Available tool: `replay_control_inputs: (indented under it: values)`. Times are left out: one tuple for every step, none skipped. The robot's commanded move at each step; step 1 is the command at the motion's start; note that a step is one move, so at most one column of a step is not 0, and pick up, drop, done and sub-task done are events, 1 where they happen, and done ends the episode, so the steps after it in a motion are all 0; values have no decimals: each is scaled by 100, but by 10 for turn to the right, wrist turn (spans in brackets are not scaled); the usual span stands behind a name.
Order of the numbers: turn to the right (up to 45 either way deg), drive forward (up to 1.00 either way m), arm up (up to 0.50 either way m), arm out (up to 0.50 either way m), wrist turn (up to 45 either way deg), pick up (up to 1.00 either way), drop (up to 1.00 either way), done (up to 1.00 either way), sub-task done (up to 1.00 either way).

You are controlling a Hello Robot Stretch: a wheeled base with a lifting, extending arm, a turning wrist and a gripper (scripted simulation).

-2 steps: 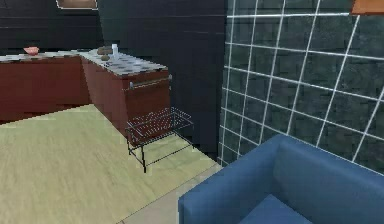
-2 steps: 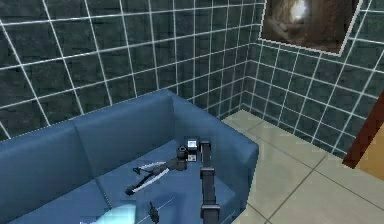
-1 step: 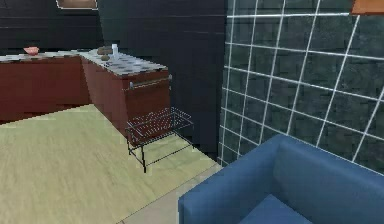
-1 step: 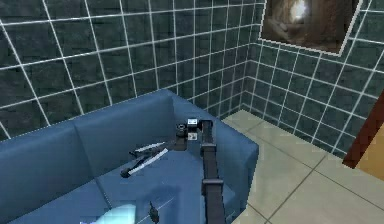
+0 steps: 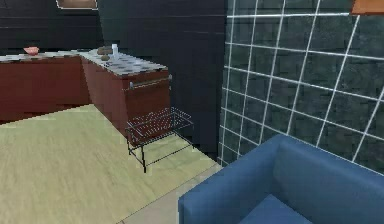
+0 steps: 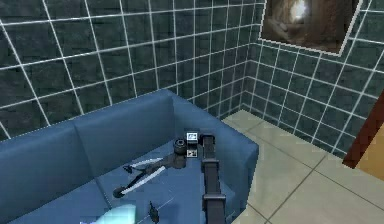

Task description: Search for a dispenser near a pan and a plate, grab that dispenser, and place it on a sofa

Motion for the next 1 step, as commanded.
replay_control_inputs:
  values:
    - [0,0,0,0,0,0,0,100,0]
